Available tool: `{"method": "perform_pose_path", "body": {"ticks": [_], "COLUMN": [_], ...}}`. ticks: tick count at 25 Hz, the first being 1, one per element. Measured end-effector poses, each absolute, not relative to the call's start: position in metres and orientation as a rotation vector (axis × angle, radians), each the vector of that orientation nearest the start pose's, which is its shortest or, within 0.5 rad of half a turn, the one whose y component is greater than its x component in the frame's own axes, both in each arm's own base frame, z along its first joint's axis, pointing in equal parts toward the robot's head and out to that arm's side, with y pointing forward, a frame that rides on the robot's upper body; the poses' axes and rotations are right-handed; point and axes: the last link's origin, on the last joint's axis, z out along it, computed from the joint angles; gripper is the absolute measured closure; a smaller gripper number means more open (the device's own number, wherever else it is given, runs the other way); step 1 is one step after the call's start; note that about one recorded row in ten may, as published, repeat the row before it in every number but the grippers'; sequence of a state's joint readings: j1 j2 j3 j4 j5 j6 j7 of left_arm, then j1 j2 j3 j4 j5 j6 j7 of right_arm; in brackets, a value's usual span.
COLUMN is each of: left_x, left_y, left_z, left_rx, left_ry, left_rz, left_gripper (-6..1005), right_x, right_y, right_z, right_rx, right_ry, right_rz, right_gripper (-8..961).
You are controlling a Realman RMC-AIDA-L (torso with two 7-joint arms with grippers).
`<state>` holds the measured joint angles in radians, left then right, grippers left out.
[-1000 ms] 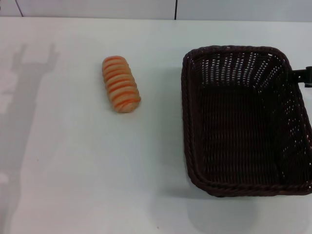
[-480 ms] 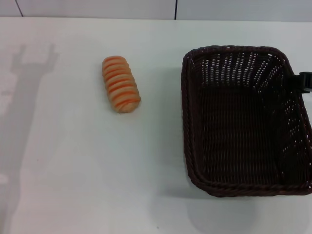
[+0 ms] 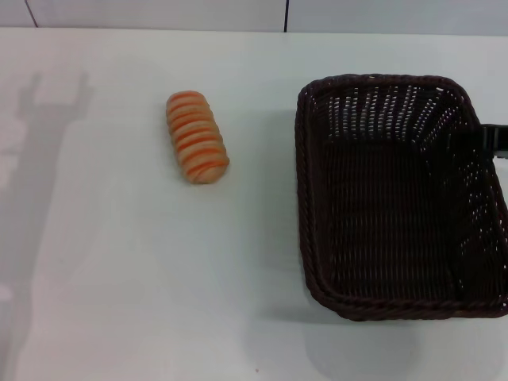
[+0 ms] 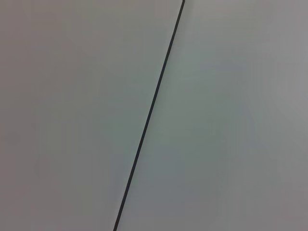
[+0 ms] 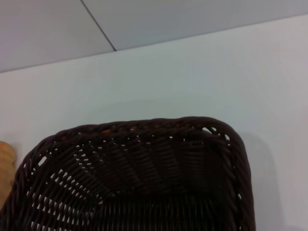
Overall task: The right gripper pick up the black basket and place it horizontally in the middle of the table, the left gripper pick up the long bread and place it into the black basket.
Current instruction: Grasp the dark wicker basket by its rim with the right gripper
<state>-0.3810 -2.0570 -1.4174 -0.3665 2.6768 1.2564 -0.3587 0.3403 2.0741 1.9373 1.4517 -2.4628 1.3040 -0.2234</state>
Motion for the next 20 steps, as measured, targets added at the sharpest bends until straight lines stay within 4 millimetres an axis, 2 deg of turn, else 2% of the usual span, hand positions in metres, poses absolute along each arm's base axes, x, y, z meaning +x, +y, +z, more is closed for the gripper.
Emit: {"method": "perform_pose_path", "body": {"ticks": [11,20], "left_x": [-0.3031,-0.303], "left_y": [0.3487,0.3479], "left_z": [0.057,0.0583], "left_rx": [-1.287,-1.283], "left_ry": [-0.514,-0.508], "left_rz": [-1.085,-1.088], "left_gripper": [145,145], "right_x": [0.2447,0.2427], "right_y": [0.3507,0.3515], "right_z": [0.0496,0.0497], "right_rx": [-2.024,-2.034], "right_ry": [1.525,1.507], "right_rz": [0.098,0.101], "right_gripper": [294,696]}}
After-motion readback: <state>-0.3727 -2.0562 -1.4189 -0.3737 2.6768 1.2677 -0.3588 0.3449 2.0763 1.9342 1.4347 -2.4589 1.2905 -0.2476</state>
